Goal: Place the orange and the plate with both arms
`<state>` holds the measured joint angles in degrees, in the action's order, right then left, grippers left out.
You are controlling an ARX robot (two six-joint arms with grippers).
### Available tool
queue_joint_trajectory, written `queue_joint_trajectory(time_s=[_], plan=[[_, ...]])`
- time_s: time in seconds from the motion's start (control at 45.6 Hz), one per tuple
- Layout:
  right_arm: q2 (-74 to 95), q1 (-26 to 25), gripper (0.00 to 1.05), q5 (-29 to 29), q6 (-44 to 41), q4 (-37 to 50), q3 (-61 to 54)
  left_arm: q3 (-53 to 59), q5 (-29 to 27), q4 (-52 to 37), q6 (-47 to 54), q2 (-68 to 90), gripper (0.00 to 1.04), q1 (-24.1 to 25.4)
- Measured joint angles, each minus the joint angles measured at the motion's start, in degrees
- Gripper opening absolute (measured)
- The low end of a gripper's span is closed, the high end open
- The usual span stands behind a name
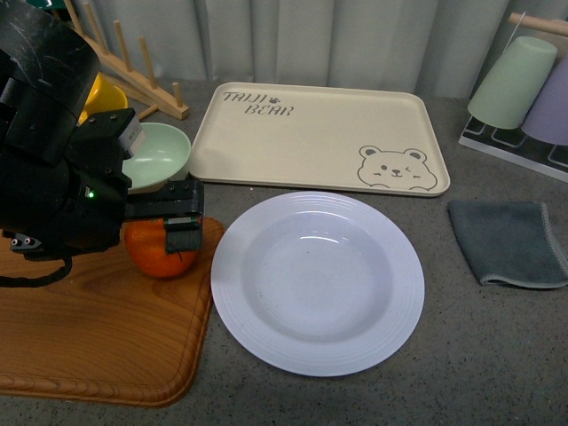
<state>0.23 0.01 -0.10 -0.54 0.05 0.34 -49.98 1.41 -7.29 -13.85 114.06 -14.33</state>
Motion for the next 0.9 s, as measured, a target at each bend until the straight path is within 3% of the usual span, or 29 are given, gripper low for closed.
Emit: queue_joint_trajectory(time_s=[0.044, 0.132, 0.241, 0.614, 0.899], plan=[[0.00, 0.00, 0.96, 0.00, 0.00, 0.00, -0.02, -0.09, 0.15, 0.00, 0.00, 0.04, 0.95, 0.09], [0.00, 0.00, 0.96, 0.00, 0.00, 0.00, 0.00, -0.11, 0.31, -0.22, -0.42, 0.04, 0.78, 0.13], [0.00, 0.00, 0.96, 0.00, 0.00, 0.00, 0.00, -0.13, 0.35, -0.24, -0.68, 0.04, 0.70, 0.13], [0.00, 0.00, 0.96, 0.02, 0.00, 0.00, 0.00, -0.46, 0.42, 1.29, -2.08, -4.42, 0.69, -0.46], [0.00, 0.00, 0.96, 0.00, 0.00, 0.00, 0.00, -3.06, 0.37, 1.84, -7.37, -6.84, 0.69, -8.55]])
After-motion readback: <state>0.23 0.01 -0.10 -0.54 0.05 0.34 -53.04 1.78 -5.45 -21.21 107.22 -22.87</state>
